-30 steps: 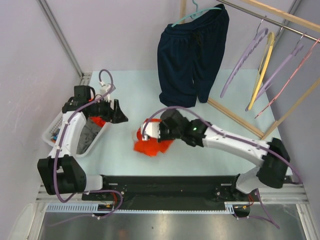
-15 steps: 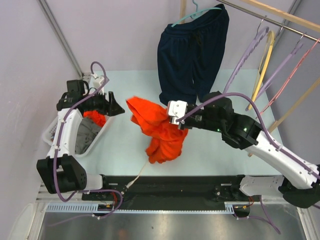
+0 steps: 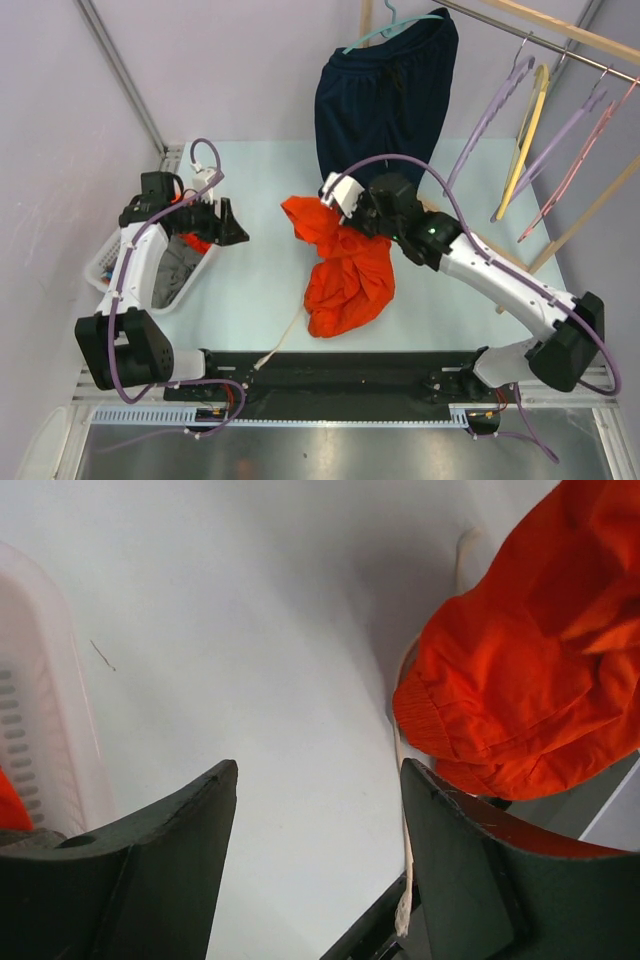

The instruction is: Place the shorts on the hanger

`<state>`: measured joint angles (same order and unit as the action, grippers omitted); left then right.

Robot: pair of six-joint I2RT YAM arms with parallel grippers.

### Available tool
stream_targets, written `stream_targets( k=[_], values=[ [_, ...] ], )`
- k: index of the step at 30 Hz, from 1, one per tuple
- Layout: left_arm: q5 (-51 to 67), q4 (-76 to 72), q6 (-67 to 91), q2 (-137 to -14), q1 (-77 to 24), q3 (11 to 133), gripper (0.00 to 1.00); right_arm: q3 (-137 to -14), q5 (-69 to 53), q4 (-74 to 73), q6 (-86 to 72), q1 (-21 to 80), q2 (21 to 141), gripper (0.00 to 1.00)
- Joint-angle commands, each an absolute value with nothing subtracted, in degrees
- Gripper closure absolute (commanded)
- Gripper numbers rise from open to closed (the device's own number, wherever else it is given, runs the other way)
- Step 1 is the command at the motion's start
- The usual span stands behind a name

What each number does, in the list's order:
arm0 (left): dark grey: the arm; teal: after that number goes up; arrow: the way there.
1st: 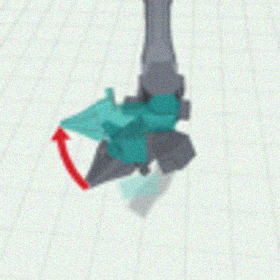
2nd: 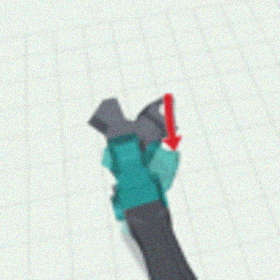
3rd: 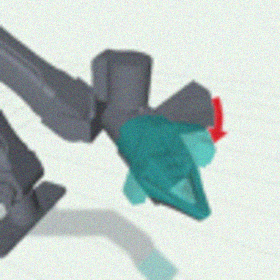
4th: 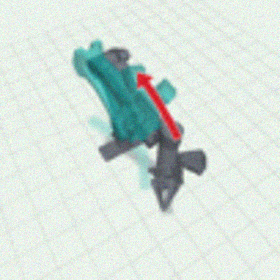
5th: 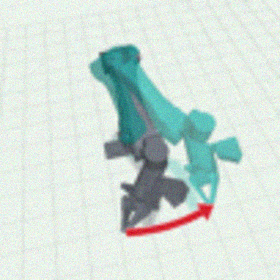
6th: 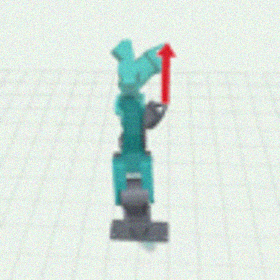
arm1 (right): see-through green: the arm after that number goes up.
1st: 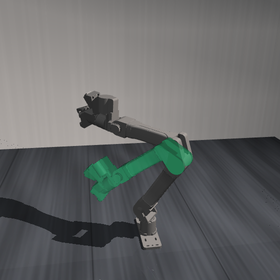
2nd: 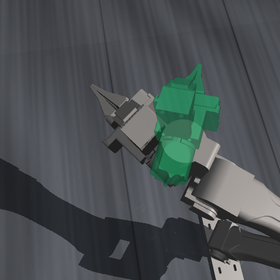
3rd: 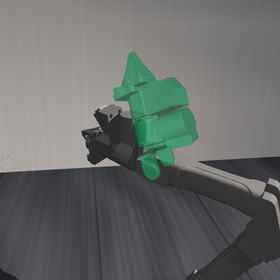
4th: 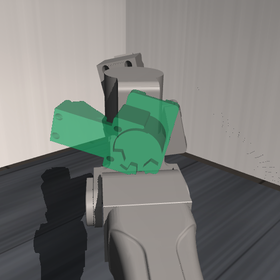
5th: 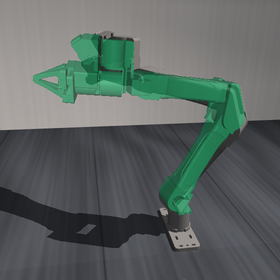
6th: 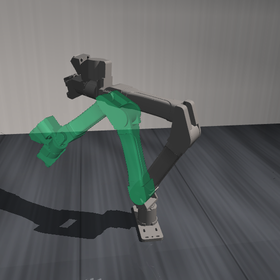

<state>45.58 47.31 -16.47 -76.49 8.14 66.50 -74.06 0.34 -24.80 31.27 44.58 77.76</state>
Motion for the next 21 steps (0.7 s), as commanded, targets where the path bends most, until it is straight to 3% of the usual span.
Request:
stream_targets(
  k=[1, 2, 6, 14, 18, 21],
  values=[
    [46.58, 47.02, -15.73, -75.59, 8.44, 66.09, 0.30, -75.76, 13.01, -12.11, 31.02, 41.93, 84.27, 0.99],
    [46.50, 46.93, -15.38, -75.50, 8.44, 66.09, 0.30, -75.85, 12.83, -14.30, 31.72, 41.66, 85.24, 0.89],
    [44.74, 45.70, -13.01, -75.06, 8.79, 65.39, 0.30, -75.85, 10.13, -28.01, 33.05, 41.13, 87.28, 0.01],
    [46.49, 45.87, -11.25, -75.67, 9.58, 65.13, 0.24, -75.67, -5.17, -46.22, 40.95, 46.49, 77.70, 0.00],
    [47.37, 46.58, -11.87, -75.24, 9.49, 64.87, 0.24, -74.54, -13.79, -51.33, 46.40, 54.72, 74.27, 0.00],
    [47.55, 46.41, -11.95, -73.66, 9.49, 63.90, 0.24, -71.38, -10.57, -50.11, 50.09, 63.68, 75.05, 0.00]
  ],
)
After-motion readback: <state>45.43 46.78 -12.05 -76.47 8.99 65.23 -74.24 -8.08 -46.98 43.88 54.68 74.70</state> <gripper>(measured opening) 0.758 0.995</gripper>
